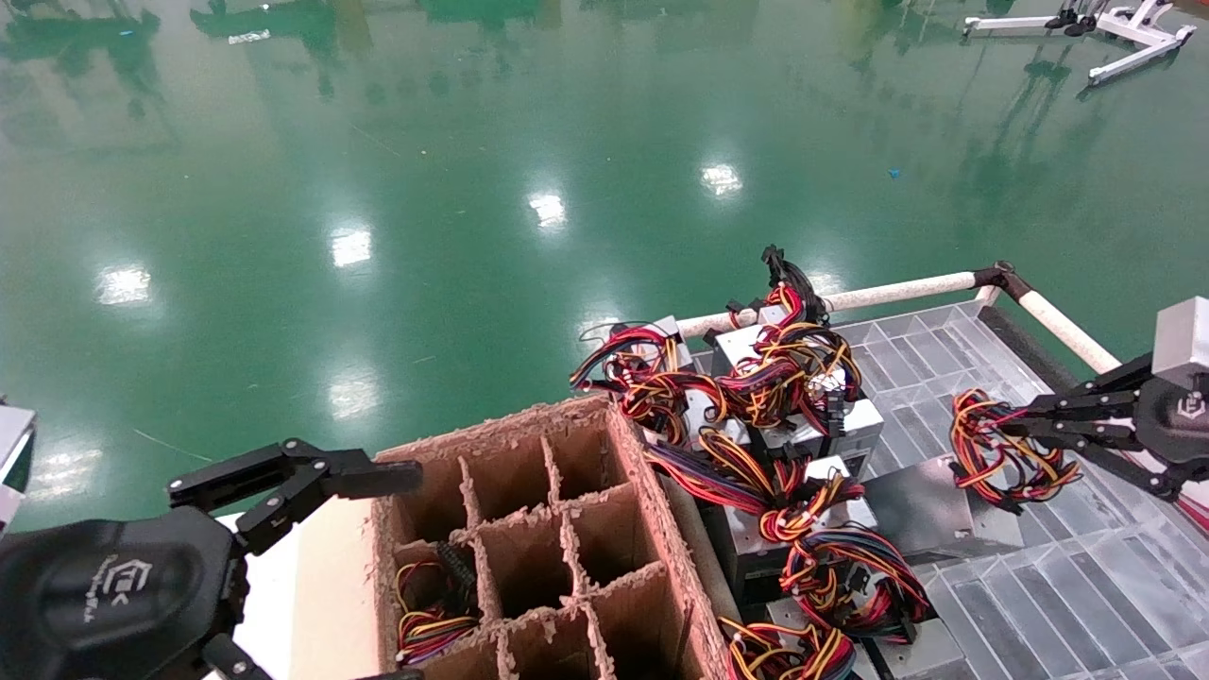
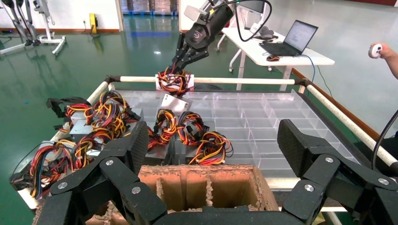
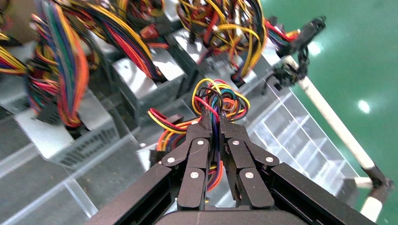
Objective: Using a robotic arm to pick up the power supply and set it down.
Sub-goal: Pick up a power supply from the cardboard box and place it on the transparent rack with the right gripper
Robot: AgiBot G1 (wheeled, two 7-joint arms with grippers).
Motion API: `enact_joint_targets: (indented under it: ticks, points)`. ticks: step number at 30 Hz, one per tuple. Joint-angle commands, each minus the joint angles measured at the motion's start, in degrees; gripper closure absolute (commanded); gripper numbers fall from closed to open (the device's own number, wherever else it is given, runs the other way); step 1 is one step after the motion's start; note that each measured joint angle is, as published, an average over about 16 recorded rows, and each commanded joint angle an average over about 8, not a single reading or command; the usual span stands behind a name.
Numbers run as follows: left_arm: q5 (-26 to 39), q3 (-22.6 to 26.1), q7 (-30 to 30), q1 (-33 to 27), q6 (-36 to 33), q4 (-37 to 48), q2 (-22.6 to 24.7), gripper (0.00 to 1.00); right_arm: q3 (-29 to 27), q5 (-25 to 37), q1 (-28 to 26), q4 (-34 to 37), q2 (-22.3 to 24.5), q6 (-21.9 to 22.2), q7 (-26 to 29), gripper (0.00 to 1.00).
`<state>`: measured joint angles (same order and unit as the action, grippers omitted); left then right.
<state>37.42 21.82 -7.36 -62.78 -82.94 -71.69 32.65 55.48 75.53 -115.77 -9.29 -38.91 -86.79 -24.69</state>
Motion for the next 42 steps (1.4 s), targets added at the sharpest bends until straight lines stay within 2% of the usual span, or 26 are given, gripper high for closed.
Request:
enact_joint_targets:
  ticks: [1,7,19,26,27,34,35,42]
  points:
    - [0.0,0.0,0.0,0.0,0.0,0.0,0.0,0.0,0.4,0.73,-0.55,1.12,-0.39,0.74,-0.61,1.0]
    - [0.0,0.0,0.0,0.0,0.0,0.0,0.0,0.0,1.03,1.93,-1.95,3.32,-2.65,3.15,-1.94,1.0]
    - [0.0,0.0,0.0,0.0,0.0,0.0,0.0,0.0,1.86,3.23,-3.73,5.54,-7.83,4.62,-3.52,1.0]
    - [0.0,0.01,0.0,0.0,0.0,0.0,0.0,0.0,2.23,3.67,-3.41,6.53,-10.24,3.28,-4.07,1.0]
    - [0.0,0.01,0.0,0.0,0.0,0.0,0.0,0.0,2.26,3.69,-3.22,6.76,-10.47,2.87,-4.01,0.96]
    - [0.0,0.0,0.01,0.01,0.01,0.01,0.0,0.0,2.39,3.79,-2.18,8.36,-11.36,1.05,-2.98,0.08]
    - [0.0,0.0,0.01,0.01,0.01,0.01,-0.01,0.0,2.38,3.77,-2.13,8.48,-11.41,0.96,-2.9,0.0]
    - [0.0,0.0,0.01,0.01,0.01,0.01,-0.01,0.0,2.3,3.64,-2.07,8.51,-11.37,0.8,-2.89,0.0]
